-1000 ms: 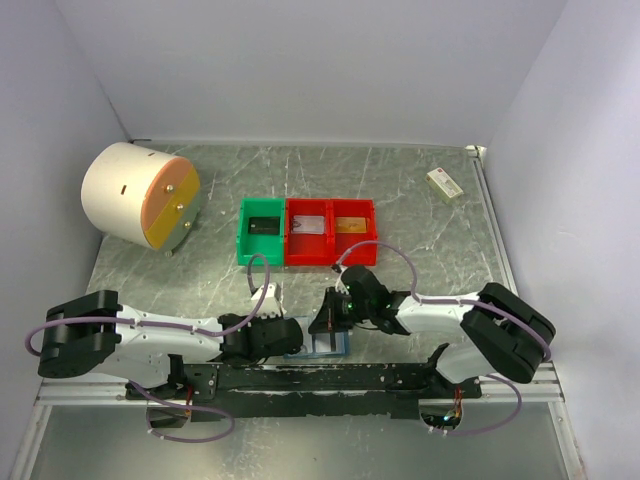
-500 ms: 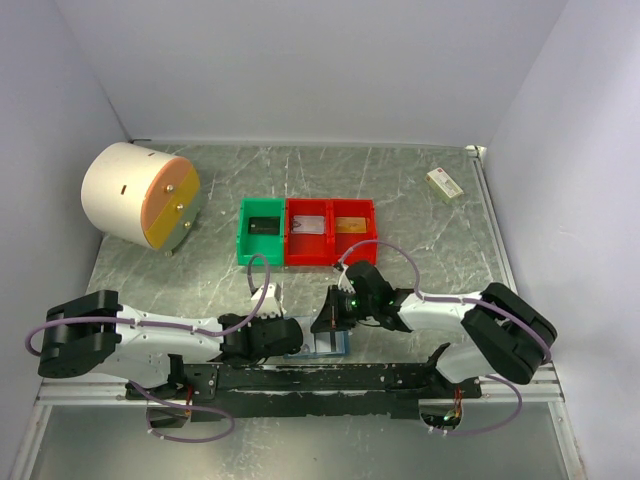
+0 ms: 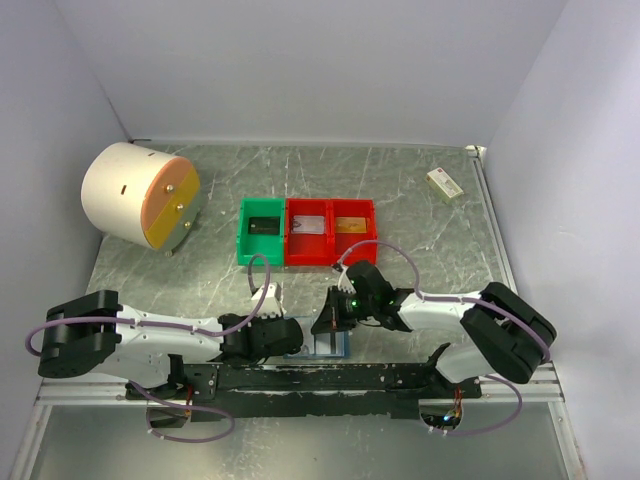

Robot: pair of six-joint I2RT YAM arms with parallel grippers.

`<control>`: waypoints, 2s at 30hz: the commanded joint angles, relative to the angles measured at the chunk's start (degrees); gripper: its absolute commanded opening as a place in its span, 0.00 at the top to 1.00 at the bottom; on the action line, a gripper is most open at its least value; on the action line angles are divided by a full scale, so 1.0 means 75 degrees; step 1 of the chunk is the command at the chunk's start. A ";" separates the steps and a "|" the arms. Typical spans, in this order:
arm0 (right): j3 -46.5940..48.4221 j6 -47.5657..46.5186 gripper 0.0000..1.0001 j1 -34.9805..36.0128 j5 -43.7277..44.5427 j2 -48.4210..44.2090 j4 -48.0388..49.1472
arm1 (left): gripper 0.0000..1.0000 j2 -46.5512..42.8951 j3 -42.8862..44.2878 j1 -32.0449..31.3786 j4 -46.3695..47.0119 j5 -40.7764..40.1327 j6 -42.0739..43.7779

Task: Take the credit cards out of the card holder

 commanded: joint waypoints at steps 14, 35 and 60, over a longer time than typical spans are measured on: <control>-0.0308 -0.0478 1.00 -0.0794 -0.0842 -0.0020 -0.0120 | 0.78 -0.0214 -0.0080 0.0025 0.0072 -0.0018 0.0020; 0.0276 -0.0970 1.00 -0.0775 -0.0676 0.0834 -0.0268 | 0.63 -0.0652 -0.0473 0.0214 0.1896 0.0444 0.0948; -0.0125 -0.0394 0.82 -0.0768 -0.1041 0.0141 0.0509 | 0.93 0.0261 -0.0456 0.0380 0.1223 0.0267 -0.0097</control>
